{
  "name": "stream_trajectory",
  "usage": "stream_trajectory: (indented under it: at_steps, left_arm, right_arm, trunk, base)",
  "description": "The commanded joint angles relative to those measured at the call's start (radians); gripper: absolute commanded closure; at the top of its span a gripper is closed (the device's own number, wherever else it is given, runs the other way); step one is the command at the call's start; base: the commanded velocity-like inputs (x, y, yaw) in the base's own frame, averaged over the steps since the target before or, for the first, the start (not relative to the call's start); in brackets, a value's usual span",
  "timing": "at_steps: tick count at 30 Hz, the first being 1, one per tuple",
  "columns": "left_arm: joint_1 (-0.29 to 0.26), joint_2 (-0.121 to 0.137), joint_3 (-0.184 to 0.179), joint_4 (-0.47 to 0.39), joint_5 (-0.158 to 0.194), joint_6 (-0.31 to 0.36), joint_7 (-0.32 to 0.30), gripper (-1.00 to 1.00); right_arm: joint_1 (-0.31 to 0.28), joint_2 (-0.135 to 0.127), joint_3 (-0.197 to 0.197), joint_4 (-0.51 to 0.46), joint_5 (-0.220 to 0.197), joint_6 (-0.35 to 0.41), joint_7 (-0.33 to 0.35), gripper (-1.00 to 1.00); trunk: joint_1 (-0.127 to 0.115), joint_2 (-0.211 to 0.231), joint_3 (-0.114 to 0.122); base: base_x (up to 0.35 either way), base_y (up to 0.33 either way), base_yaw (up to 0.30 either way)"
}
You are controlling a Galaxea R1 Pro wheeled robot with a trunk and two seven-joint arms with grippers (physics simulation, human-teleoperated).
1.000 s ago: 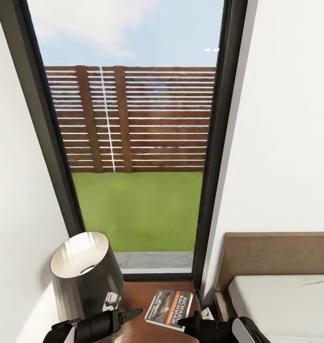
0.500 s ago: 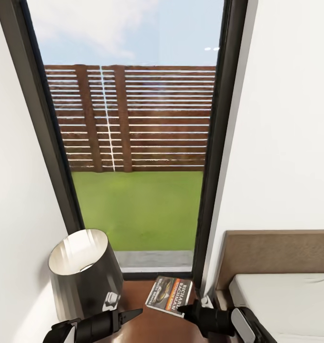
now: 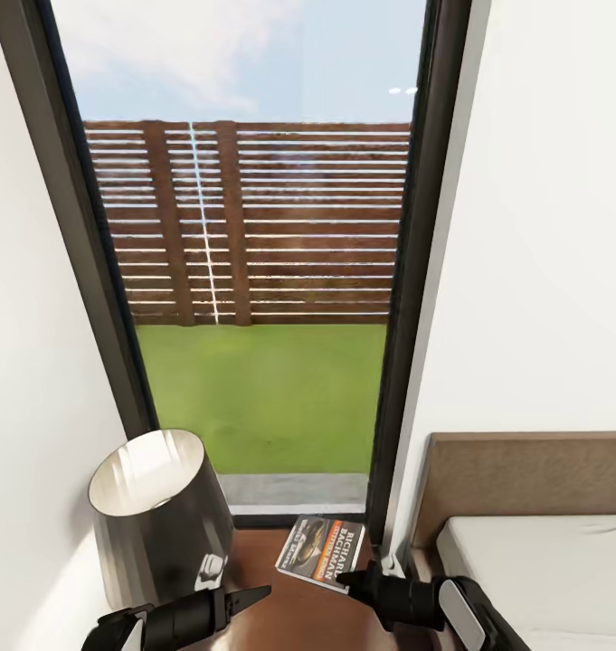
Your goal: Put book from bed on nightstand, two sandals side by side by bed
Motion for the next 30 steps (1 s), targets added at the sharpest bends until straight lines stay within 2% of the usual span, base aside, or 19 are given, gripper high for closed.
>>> stream_trajectory:
  at_steps: [1,30]
  left_arm:
    - [-0.001,0.0,0.0,0.0,0.004,0.01,-0.002,-1.0]
    - [-0.001,0.0,0.0,0.001,0.004,0.009,-0.002,-1.0]
  right_arm:
    - [-0.001,0.0,-0.004,0.0,0.001,0.006,0.003,1.0]
    - [-0.001,0.002,-0.004,0.002,0.002,0.003,0.002,1.0]
  trunk:
    - [0.004,-0.008,-0.004]
    - [0.115,-0.211,-0.095]
  base:
    - [0.0,0.0,0.0]
    - [0.0,0.0,0.0]
